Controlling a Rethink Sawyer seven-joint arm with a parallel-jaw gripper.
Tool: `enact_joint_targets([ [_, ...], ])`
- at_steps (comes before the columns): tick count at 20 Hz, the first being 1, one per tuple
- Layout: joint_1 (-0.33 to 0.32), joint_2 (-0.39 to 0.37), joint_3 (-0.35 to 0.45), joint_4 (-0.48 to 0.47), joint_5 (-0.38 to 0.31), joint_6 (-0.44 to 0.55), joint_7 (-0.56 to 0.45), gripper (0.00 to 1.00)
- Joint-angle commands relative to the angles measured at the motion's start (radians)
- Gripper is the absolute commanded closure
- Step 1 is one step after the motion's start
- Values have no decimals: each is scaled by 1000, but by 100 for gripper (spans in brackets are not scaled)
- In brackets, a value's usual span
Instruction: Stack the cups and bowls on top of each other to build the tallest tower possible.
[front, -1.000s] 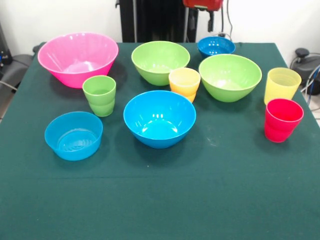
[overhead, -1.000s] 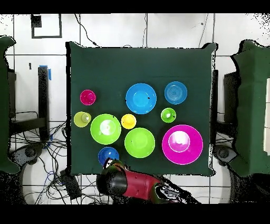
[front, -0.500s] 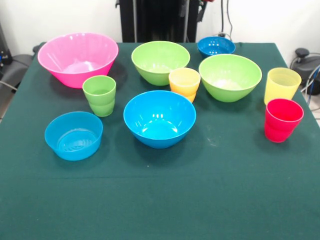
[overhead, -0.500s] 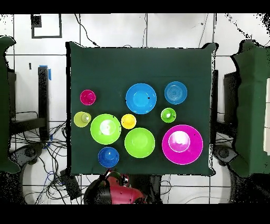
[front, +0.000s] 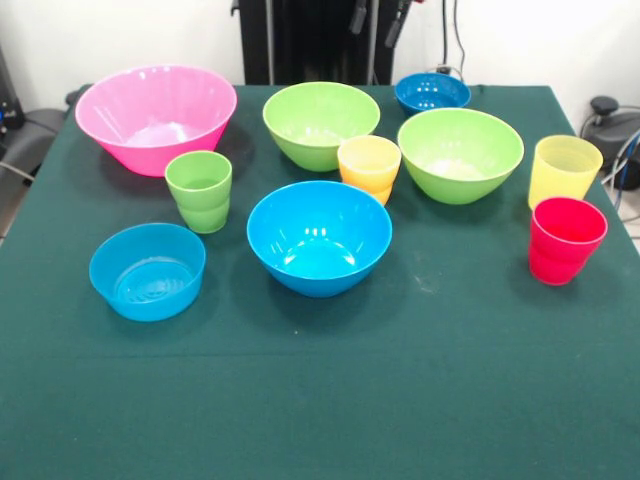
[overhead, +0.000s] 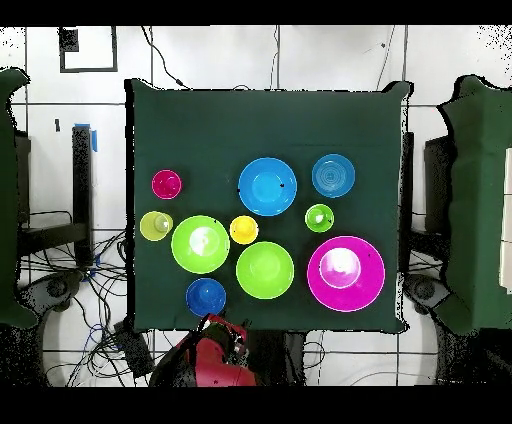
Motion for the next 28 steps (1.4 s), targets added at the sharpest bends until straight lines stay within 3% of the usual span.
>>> enact_joint_targets([
  [1, -2, 127, 62, -68, 51, -183, 273, 0],
  [11, -129, 116, 285, -78, -88, -152, 343, 0],
  [14, -119, 122, 301, -74, -75, -161, 363, 0],
  [20, -174, 145, 402, -66, -113, -163, 412, 0],
  [24, -189, 156, 419, -71, -116, -155, 411, 0],
  [28, -243, 195, 435, -102, -182, -139, 361, 0],
])
